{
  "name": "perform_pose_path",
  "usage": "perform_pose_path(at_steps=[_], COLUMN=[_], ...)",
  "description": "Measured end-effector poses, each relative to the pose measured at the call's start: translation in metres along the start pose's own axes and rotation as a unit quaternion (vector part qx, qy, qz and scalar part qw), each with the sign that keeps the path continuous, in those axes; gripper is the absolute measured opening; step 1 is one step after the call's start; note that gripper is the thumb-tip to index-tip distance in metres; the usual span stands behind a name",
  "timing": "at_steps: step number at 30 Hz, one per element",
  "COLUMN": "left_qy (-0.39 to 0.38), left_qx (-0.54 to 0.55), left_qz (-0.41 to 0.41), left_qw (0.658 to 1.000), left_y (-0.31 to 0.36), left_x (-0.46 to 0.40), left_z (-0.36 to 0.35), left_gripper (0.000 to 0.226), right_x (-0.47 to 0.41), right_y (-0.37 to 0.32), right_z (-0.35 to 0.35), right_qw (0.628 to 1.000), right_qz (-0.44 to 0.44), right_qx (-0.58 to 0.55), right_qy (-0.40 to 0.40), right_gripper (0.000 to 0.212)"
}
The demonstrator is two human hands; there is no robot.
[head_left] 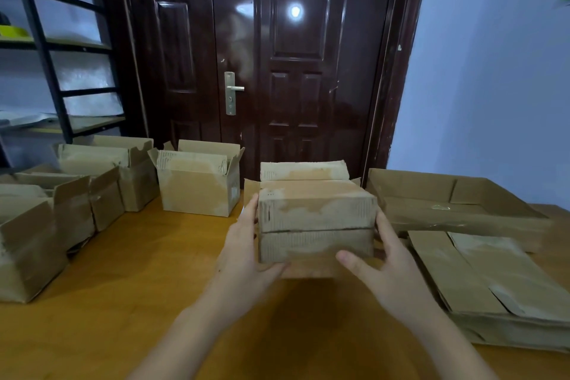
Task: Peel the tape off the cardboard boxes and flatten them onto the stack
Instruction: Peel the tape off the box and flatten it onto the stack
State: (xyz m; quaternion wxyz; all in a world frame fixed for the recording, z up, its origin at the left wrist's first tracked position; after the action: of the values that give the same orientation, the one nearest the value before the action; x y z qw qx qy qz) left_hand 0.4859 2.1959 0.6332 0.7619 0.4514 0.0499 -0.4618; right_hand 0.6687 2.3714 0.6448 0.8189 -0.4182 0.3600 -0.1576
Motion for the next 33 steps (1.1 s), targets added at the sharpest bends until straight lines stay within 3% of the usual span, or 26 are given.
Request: perform_pose_path(at_steps=[4, 10, 18, 22, 26, 29, 33], left_qy=[-0.009, 0.007, -0.047, -0.045, -0.016, -0.054, -0.112], left_qx=[-0.01, 0.072, -0.029, -0.075, -0.066, -0.077, -0.109], left_qz=[-0.034, 0.003, 0.063, 0.093, 0.043, -0.043, -0.116], left_qw=[0.999, 0.997, 0.997, 0.992, 0.997, 0.995, 0.981], left_y=[0.002, 0.008, -0.021, -0.036, -0.035, -0.02, -0.016], left_x=[-0.006, -0.012, 0.009, 0.029, 0.026, 0.018, 0.021], left_z=[0.006, 0.005, -0.012, -0.022, -0.015, -0.011, -0.009], left_gripper=[0.108, 0.097, 0.094, 0.1, 0.097, 0.083, 0.06], right_x=[-0.007, -0.02, -0.015, -0.004, -0.003, -0.006, -0.004], right_y=[-0.009, -0.026, 0.008, 0.031, 0.037, 0.038, 0.038], right_z=[0.006, 0.008, -0.004, -0.014, -0.014, -0.01, -0.013], right_qw=[0.998, 0.992, 0.988, 0.988, 0.989, 0.985, 0.98], right_qz=[-0.005, 0.004, -0.097, -0.125, -0.125, -0.136, -0.143], right_qx=[0.054, 0.101, 0.117, 0.066, 0.008, -0.044, -0.061], right_qy=[0.029, 0.082, -0.025, -0.057, -0.077, -0.102, -0.12], right_gripper=[0.094, 0.083, 0.08, 0.074, 0.058, 0.043, 0.048])
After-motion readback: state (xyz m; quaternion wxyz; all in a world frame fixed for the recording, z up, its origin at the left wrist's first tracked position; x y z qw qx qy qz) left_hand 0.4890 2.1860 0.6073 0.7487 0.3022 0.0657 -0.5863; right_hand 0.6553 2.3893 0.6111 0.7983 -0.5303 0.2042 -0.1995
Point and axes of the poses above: each hand's wrist, its own x-axis away from the middle knuckle, its own z-axis out of the back of the hand, y = z × x, the point moved 4 cm from there along -x, towards the middle knuckle, and after that the axes turned 3 degrees about -x, right-handed, at the moved point
